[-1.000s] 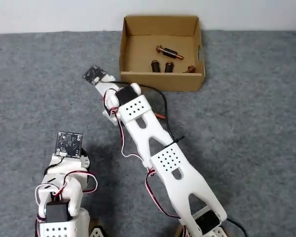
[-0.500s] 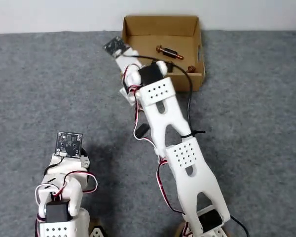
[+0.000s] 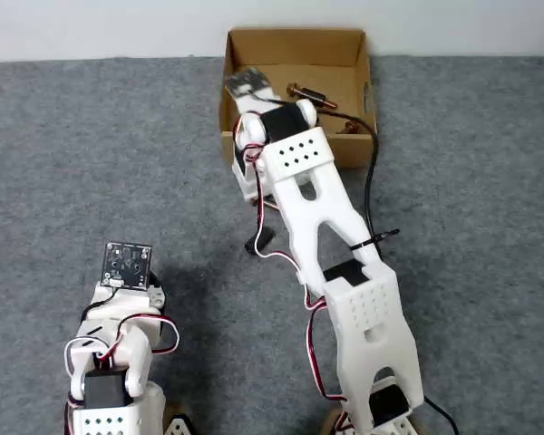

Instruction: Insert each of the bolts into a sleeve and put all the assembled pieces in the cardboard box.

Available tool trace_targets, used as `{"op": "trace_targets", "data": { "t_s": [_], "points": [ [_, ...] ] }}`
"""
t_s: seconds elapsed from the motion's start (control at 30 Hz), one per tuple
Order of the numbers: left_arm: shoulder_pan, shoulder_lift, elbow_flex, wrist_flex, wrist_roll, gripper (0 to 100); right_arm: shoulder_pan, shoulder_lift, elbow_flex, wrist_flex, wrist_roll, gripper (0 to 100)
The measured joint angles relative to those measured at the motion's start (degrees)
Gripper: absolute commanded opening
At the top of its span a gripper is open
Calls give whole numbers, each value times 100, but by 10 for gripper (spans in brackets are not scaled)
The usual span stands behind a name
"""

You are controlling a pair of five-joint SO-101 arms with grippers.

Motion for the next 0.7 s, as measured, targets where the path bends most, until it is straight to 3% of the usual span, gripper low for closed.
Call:
{"op": "trace_targets", "data": {
  "t_s": [0.27,0.47,0.7],
  "points": [
    [0,0,0,0,0,6,-220,-70,246,0,-2356,9],
    [0,0,0,0,0,6,-457,123,246,0,-2892,16],
    [0,0,0,0,0,6,-492,334,255,0,-3174,232]
  ]
}}
